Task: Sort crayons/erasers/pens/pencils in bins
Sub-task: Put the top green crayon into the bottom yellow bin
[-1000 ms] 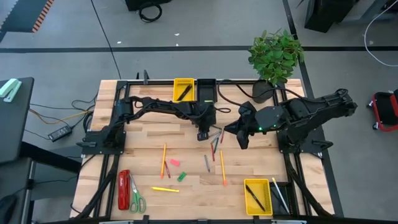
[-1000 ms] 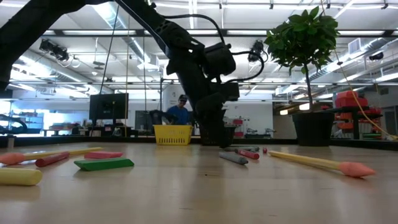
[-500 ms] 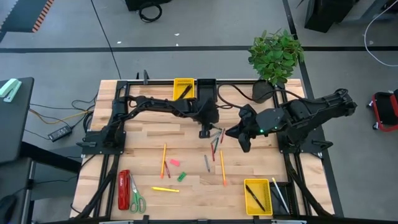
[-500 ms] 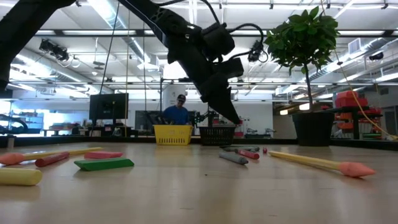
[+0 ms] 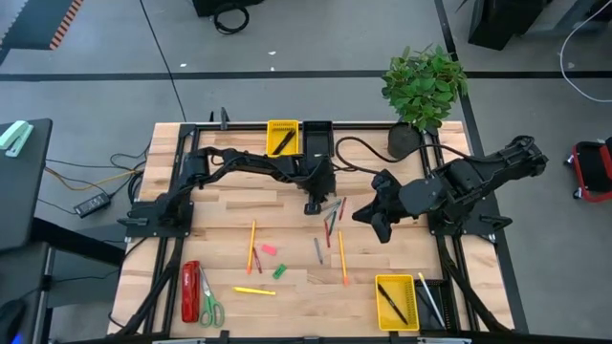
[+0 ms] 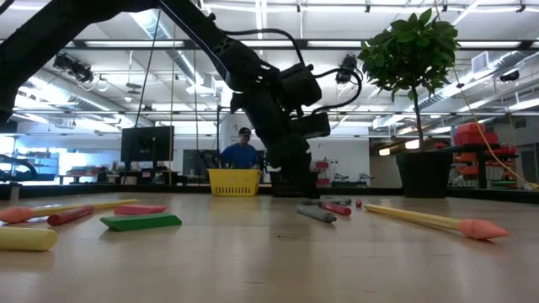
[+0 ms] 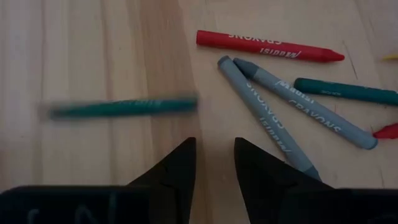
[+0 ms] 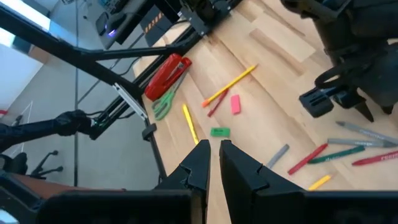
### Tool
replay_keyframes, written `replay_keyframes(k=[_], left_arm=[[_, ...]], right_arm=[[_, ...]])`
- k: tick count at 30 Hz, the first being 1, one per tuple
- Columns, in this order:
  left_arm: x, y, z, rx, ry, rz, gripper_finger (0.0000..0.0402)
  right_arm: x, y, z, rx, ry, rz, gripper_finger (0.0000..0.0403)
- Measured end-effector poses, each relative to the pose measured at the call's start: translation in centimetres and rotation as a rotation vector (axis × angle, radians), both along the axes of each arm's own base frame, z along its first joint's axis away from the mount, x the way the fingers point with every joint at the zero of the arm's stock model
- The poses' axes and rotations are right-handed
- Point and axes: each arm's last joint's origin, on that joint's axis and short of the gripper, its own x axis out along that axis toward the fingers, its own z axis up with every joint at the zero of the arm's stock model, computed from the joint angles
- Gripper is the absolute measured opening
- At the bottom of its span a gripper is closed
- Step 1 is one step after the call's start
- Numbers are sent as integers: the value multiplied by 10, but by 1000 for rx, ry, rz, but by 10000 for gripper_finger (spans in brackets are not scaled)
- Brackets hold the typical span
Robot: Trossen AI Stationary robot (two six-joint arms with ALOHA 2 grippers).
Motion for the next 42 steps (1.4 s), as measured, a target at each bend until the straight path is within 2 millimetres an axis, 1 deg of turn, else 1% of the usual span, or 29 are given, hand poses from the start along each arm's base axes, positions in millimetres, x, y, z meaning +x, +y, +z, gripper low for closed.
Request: replay_keyframes(k=[4,7,10,12,14,16,19,22,25,28,31,34,38,42], left_arm=[[0,-3,-1,-11,17,19,108],[-2,-4,2,-26,28,38,99],[-5,-6,9,-30,35,41,92],[-4,-3,19,-47,17,85,89],[-1,4,37,-87,-28,188,86],[1,14,51,-138,-65,329,85],[2,28,60,-241,-66,526,86],[4,34,66,-277,-103,634,93],[0,34,61,-216,-57,696,100],[-5,37,47,-155,26,771,106],[-16,43,34,-155,135,891,117],[-23,52,28,-156,178,983,134],[-25,59,24,-197,196,985,165],[-22,57,30,-278,180,968,193]], right_arm=[[-2,1,-2,-2,20,1,42],[-2,1,-2,-4,22,1,42],[-2,1,-2,-5,23,1,42],[-2,0,-2,-7,27,0,42],[-2,0,-2,-3,29,-4,42],[-2,-1,-3,-1,33,-10,42],[-1,-3,-3,4,35,-24,42],[0,-5,-3,14,37,-43,42],[0,-6,-3,24,38,-54,42],[0,-6,-3,48,40,-71,42],[0,-7,-4,74,46,-91,42],[-1,-7,-4,82,56,-100,42],[-2,-7,-5,76,69,-101,42],[-3,-7,-5,86,72,-87,42]])
